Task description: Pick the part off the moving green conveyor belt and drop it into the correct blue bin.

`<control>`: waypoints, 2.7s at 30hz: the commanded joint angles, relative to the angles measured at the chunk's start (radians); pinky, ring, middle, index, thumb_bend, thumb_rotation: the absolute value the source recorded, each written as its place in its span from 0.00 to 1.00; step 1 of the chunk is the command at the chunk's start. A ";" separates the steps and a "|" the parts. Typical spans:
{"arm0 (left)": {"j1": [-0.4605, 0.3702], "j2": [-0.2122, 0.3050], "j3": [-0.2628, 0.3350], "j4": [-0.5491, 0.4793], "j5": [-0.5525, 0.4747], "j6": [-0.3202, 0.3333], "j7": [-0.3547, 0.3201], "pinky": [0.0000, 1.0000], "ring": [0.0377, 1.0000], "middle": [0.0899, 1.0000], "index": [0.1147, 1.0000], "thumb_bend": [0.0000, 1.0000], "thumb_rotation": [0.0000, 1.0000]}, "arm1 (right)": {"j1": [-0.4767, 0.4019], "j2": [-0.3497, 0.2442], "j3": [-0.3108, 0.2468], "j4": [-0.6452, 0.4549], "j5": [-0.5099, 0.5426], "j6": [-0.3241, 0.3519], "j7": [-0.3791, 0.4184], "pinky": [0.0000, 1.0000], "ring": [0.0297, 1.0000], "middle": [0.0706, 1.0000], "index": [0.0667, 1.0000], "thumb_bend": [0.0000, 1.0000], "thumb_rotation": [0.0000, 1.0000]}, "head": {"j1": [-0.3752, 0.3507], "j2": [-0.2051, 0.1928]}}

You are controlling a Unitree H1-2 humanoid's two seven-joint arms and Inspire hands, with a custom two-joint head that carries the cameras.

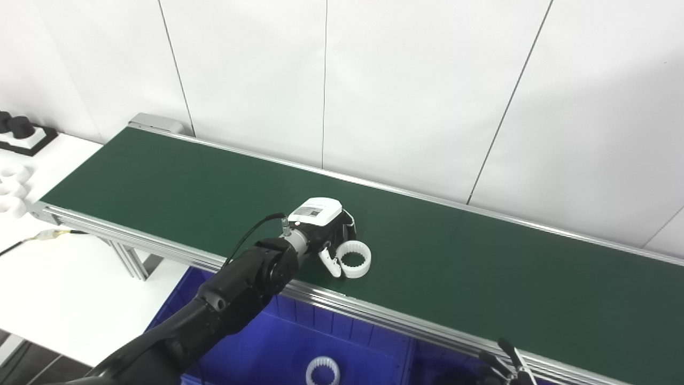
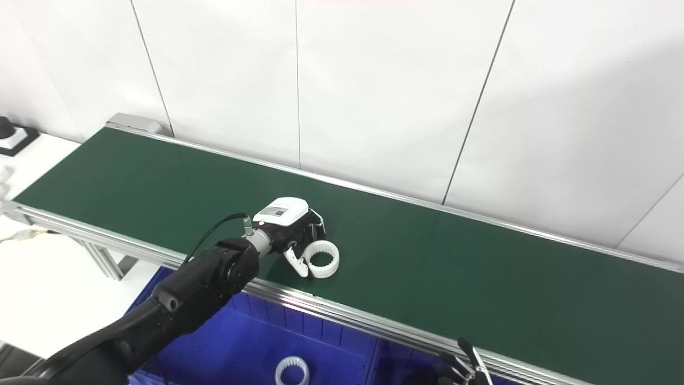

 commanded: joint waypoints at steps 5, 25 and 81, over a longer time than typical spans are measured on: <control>-0.028 0.008 0.004 -0.011 0.001 -0.011 0.018 0.52 0.46 0.41 0.43 0.52 0.00 | -0.005 0.003 -0.008 -0.028 0.011 -0.014 0.001 0.65 0.73 0.77 0.90 0.39 0.64 | 0.001 0.000; 0.050 0.062 0.090 -0.555 0.008 0.166 -0.237 0.53 0.46 0.45 0.40 0.50 0.00 | -0.002 -0.004 -0.015 -0.030 0.015 -0.015 0.014 0.66 0.73 0.77 0.91 0.40 0.64 | 0.008 0.006; 0.533 0.060 0.134 -0.626 0.058 0.131 -0.212 0.54 0.44 0.43 0.43 0.50 0.00 | 0.038 -0.068 -0.071 -0.225 0.093 0.133 0.060 0.70 0.75 0.79 0.92 0.40 0.65 | 0.101 0.211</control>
